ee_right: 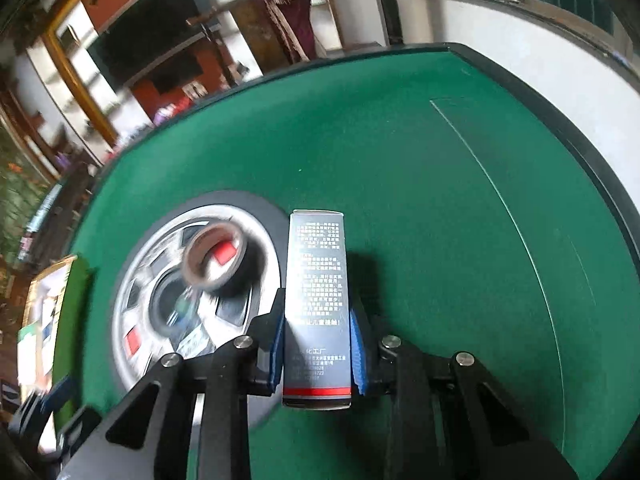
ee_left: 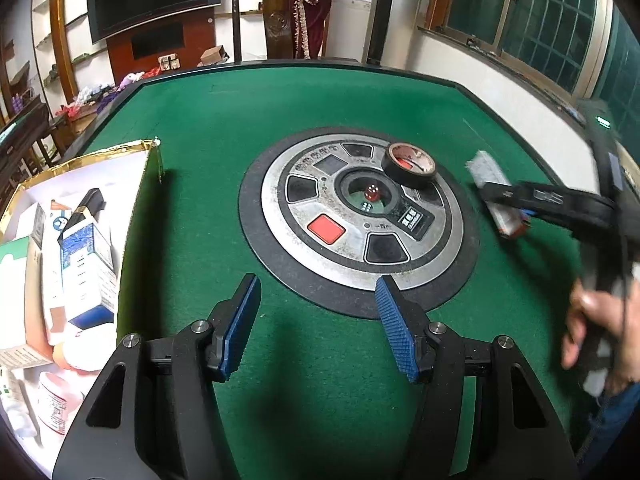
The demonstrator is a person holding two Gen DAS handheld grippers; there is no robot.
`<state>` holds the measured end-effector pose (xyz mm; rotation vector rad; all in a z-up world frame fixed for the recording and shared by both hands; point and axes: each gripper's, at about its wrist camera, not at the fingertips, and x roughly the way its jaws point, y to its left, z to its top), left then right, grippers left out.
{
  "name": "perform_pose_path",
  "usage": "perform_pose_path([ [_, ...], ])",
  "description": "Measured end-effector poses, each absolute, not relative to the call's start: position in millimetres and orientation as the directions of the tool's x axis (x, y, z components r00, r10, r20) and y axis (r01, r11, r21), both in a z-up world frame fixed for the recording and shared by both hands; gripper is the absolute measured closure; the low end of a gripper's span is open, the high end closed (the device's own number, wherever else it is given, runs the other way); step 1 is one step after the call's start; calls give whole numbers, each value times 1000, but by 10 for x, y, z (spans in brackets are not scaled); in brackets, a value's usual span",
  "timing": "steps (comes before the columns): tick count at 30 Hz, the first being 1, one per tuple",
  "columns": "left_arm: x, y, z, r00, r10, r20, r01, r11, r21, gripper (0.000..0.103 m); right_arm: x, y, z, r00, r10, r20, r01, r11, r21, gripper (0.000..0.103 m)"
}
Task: Organize objects
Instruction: 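Return both tools to the table centre and grasp the red-white box with the right tool, then grasp the black tape roll with the left tool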
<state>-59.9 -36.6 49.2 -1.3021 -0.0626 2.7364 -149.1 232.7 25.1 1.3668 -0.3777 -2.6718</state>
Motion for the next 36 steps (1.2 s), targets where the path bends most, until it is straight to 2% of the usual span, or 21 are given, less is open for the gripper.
perform_pose_path([
  [4, -657, -300, 503, -606, 184, -774, -119, -983, -140, 43, -1297, 2499, 308, -621, -263, -738, -8, -940, 342, 76],
  [8, -822, -111, 596, -600, 201, -774, -135, -979, -150, 43, -1276, 2509, 557, -682, -253, -686, 26, -946, 323, 76],
  [15, -1409, 398, 689, -566, 172, -806, -146, -983, -107, 43, -1336, 2656, 626, -708, -264, -655, 34, -939, 342, 76],
  [19, -1717, 587, 616, -539, 109, -835, -124, -991, -50, 43, -1374, 2804, 615, -713, -272, -646, 9, -925, 379, 76],
  [24, -1913, 738, 542, -543, 48, -839, -107, -994, 13, 43, -1419, 2812, 582, -700, -304, -647, 21, -914, 406, 76],
  [36, -2170, 840, 503, -528, 1, -849, -82, -995, 50, 41, -1416, 2770, 588, -691, -342, -636, 43, -899, 436, 76],
])
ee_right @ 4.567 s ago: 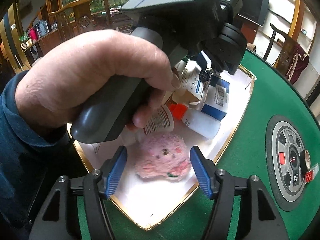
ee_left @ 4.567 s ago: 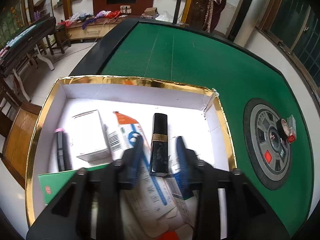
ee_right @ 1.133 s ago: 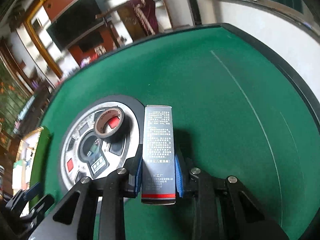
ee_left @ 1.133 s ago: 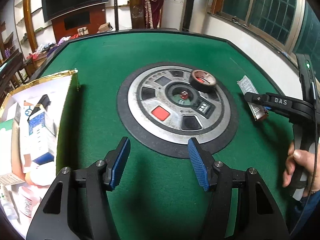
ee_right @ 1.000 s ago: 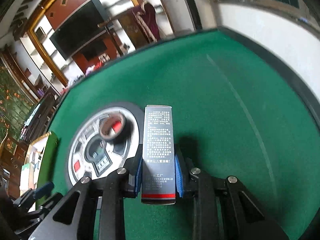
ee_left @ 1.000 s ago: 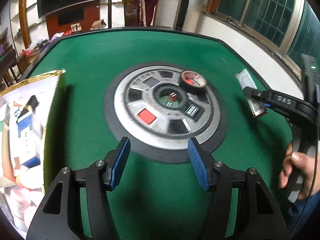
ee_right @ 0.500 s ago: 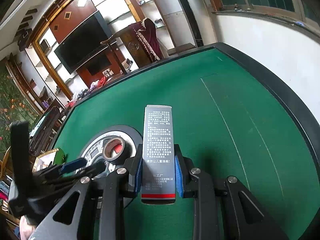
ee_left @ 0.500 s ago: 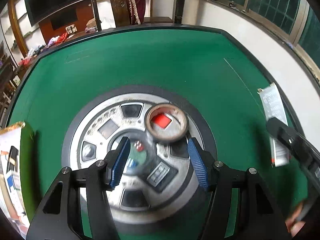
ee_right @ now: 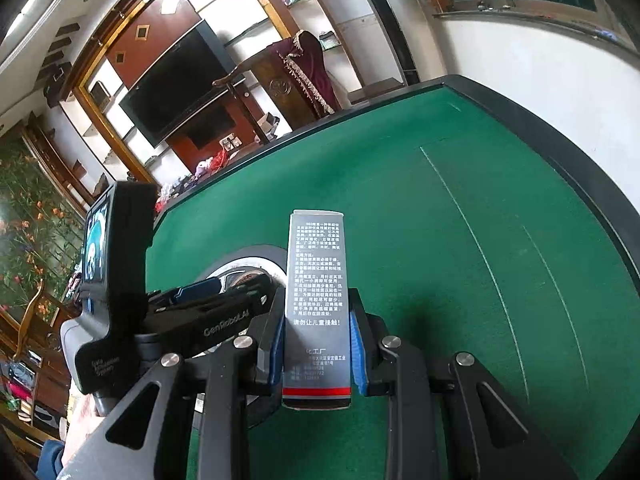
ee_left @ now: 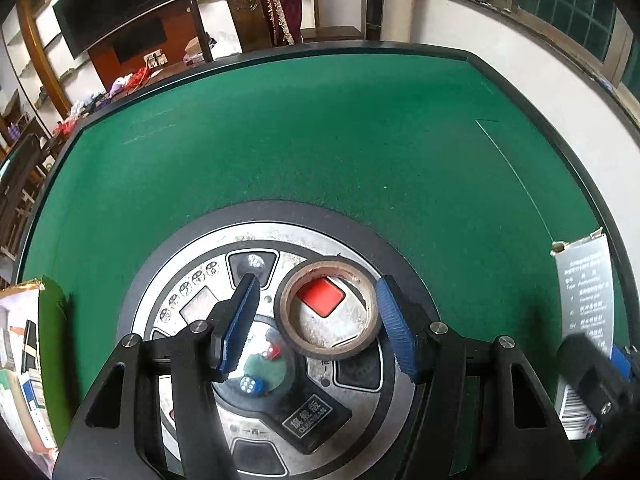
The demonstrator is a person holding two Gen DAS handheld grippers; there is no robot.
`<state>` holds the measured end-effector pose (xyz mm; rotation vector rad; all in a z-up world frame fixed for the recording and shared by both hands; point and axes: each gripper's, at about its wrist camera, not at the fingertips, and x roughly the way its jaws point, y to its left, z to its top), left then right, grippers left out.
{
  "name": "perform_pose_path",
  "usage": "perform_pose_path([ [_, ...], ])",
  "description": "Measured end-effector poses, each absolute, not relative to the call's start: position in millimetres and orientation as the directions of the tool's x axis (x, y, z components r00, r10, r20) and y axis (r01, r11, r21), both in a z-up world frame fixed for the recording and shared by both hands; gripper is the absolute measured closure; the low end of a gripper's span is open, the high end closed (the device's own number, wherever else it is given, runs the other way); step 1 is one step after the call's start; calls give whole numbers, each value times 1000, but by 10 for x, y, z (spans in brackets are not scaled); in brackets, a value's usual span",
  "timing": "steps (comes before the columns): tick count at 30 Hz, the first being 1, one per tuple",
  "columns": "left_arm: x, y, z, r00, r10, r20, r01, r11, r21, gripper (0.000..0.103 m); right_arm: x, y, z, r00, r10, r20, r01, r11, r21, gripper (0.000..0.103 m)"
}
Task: Organize objects
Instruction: 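Grasp the black tape roll with the left tool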
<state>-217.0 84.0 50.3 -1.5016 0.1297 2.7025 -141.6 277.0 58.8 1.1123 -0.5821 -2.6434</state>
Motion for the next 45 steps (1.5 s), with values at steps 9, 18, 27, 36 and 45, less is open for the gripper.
perform_pose_path([
  [9, -2215, 753, 465, -511, 52, -858, -86, -996, -9, 35, -1468, 2751, 552, -690, -339, -640, 38, -899, 435, 76],
  [18, -2170, 798, 451, -518, 56, -854, -87, -996, -12, 31, -1476, 2755, 500, -682, -339, -648, 39, -901, 431, 76],
  [27, -2013, 901, 447, -574, -4, -819, -114, -990, 85, 24, -1478, 2772, 496, -679, -336, -652, 38, -904, 426, 76],
  [36, -1933, 820, 421, -582, 61, -811, -152, -988, 35, 24, -1484, 2770, 469, -677, -332, -657, 34, -906, 423, 76],
  [45, -2097, 811, 291, -475, 81, -876, -164, -987, -2, 24, -1489, 2782, 446, -677, -329, -658, 33, -907, 419, 76],
])
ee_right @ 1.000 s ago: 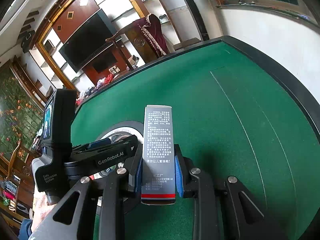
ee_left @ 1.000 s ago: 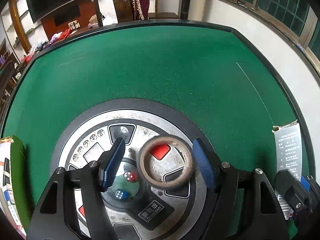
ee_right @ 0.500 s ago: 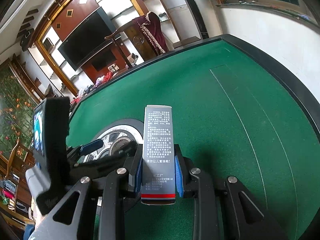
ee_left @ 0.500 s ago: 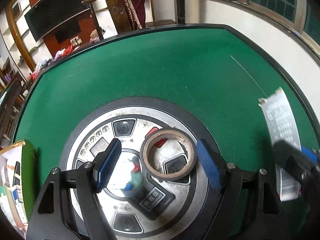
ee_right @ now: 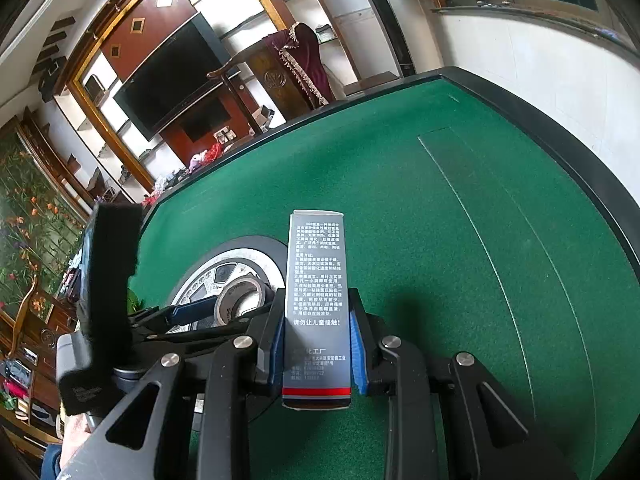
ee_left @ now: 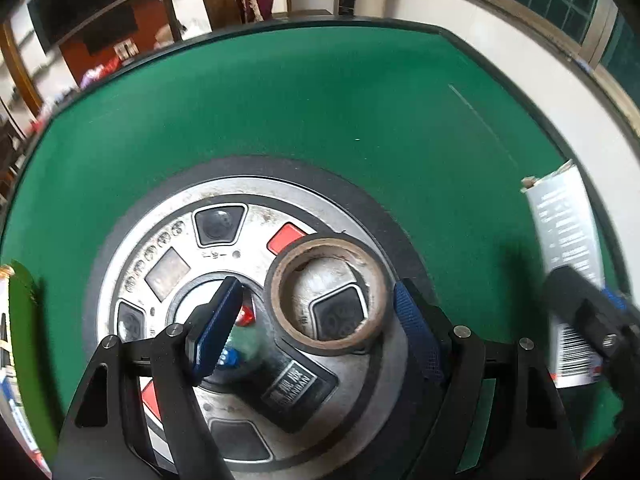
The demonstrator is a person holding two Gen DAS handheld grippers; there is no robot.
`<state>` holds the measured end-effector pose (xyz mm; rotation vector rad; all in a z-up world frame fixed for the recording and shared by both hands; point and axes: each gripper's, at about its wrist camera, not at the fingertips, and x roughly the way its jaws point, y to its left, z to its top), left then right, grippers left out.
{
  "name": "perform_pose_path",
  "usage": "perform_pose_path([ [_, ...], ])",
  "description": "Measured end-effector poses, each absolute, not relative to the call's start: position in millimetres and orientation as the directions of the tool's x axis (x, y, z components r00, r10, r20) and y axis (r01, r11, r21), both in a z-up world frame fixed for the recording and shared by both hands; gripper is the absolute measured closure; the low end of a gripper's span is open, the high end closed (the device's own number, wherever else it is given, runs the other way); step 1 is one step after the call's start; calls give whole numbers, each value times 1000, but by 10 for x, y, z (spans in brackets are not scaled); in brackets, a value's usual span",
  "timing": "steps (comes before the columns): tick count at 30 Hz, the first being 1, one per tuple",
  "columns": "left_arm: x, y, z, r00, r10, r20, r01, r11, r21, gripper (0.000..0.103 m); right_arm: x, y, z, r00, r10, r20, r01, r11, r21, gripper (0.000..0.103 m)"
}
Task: Organize objects
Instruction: 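Grasp the black tape roll with the left tool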
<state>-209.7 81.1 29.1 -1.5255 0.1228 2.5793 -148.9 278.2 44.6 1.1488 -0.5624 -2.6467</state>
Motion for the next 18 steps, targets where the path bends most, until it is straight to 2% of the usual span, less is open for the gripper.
perform_pose_path([
  [6, -2066, 814, 278, -516, 80, -853, -156, -988, 2, 25, -1489, 2773, 442, -677, -328, -659, 37, -909, 415, 76],
  [9, -1998, 810, 244, -535, 77, -841, -162, -987, 12, 34, -1491, 2767, 442, -674, -328, -662, 38, -910, 413, 76],
  [10, -1959, 803, 251, -544, 81, -835, -170, -985, 15, 44, -1489, 2763, 439, -674, -326, -663, 38, -911, 410, 76],
  [18, -1769, 648, 276, -557, 88, -826, -176, -984, 13, 44, -1480, 2675, 421, -665, -319, -675, 58, -923, 380, 76],
])
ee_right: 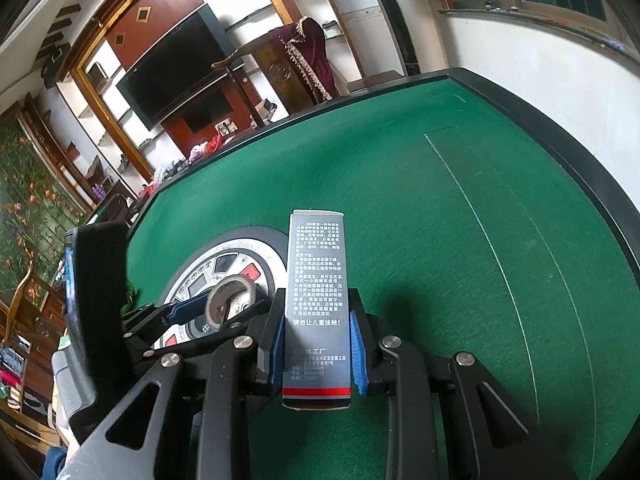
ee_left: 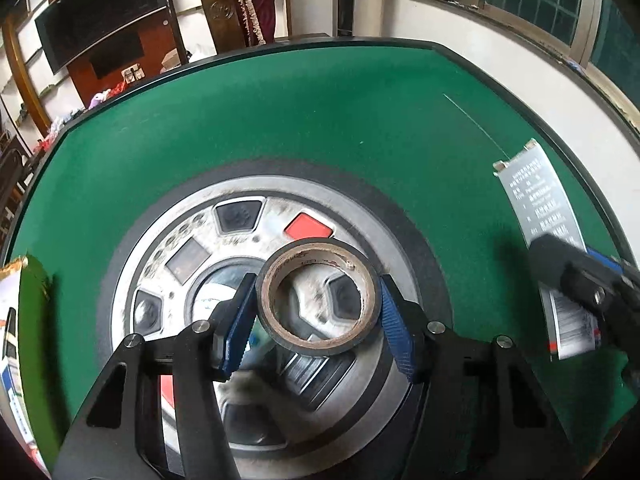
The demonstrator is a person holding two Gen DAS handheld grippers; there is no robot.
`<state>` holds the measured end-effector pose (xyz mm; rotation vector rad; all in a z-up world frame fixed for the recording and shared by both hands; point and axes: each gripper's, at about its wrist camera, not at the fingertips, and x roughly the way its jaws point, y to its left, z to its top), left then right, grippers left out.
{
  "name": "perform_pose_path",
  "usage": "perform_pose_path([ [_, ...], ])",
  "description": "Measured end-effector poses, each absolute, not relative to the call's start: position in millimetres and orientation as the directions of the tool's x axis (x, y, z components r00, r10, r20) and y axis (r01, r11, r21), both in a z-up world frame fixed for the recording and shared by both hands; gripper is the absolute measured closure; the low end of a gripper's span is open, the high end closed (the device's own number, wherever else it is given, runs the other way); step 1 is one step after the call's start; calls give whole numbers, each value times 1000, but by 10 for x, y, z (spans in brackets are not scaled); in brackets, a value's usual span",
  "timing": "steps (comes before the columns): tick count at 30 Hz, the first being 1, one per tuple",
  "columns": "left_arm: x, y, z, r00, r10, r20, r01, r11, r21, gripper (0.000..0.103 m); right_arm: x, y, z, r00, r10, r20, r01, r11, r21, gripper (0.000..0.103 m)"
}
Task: Organize objects
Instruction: 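Grasp the black tape roll with the left tool, then carry the tape roll into the tray with the left tool while the right tool carries the red-white box there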
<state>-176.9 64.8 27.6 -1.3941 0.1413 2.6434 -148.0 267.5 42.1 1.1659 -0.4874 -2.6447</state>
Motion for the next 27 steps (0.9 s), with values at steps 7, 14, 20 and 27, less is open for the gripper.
perform_pose_path([
  [7, -1484, 399, 245, -562, 99, -821, -177, -984, 2, 44, -1450, 2463, 380, -643, -315, -698, 98, -938, 332, 76],
  [14, -1073, 110, 272, -573, 98, -814, -177, -984, 7, 44, -1346, 2131, 316, -603, -338, -723, 169, -940, 298, 76],
  [20, -715, -66, 304, -598, 90, -797, -158, -987, 7, 44, -1159, 1782, 315, -568, -379, -731, 254, -925, 283, 76],
  [27, -363, -195, 327, -633, 80, -770, -148, -989, 20, 44, -923, 1475, 343, -554, -397, -732, 318, -913, 255, 76],
])
